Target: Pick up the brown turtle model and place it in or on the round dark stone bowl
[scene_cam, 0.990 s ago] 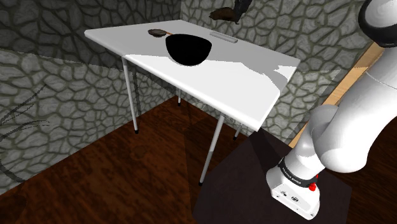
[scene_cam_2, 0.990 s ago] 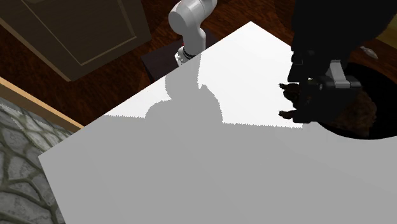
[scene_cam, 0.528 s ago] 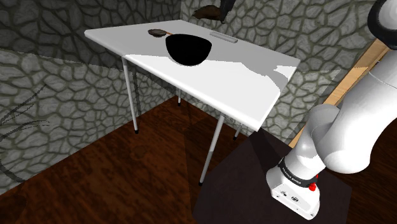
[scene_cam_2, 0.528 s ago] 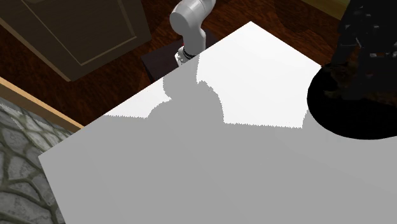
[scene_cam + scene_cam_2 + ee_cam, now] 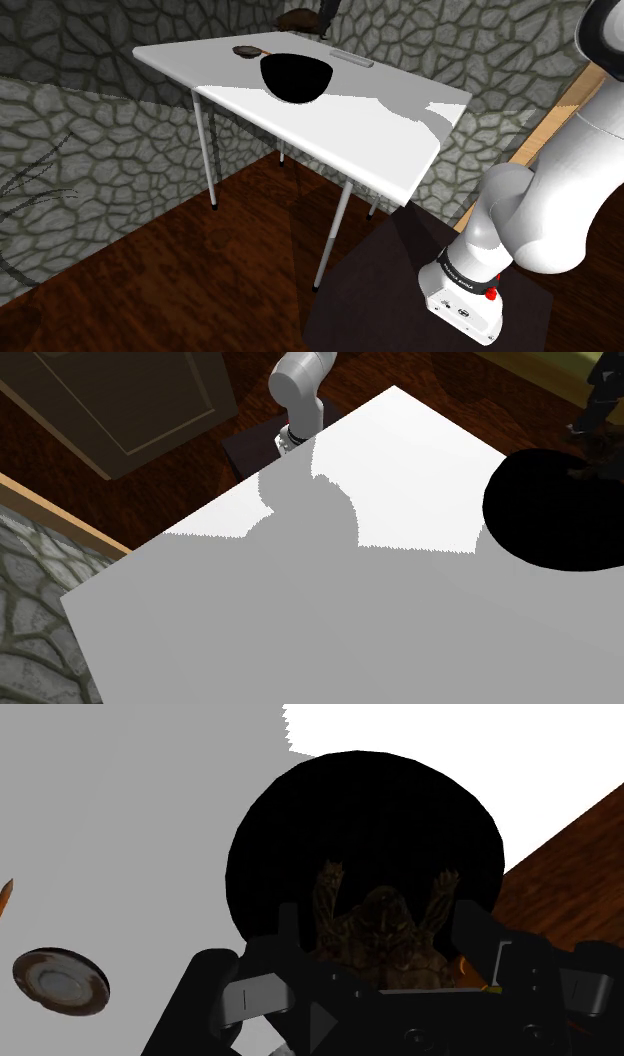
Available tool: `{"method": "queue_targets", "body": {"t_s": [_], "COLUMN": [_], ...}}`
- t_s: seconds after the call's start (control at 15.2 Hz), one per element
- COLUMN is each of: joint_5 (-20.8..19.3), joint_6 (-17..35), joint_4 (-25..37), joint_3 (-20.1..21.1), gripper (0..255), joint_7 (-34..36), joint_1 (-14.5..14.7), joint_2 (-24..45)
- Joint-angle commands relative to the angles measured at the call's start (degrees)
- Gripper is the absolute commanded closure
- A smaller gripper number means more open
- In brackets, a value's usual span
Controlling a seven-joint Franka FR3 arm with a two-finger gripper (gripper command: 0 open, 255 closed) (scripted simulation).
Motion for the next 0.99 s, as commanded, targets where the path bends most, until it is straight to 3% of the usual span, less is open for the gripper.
{"method": "queue_targets", "body": {"t_s": [0.0, 0.92], "joint_5": [-0.2, -1.5], "joint_6": [1.3, 11.3], "joint_4": [-1.5, -13.9], "joint_3": [0.2, 0.7], "gripper": [255, 255], "joint_7": [0.4, 0.7], "joint_1": [0.2, 0.3], "joint_2": [-0.4, -3.1]}}
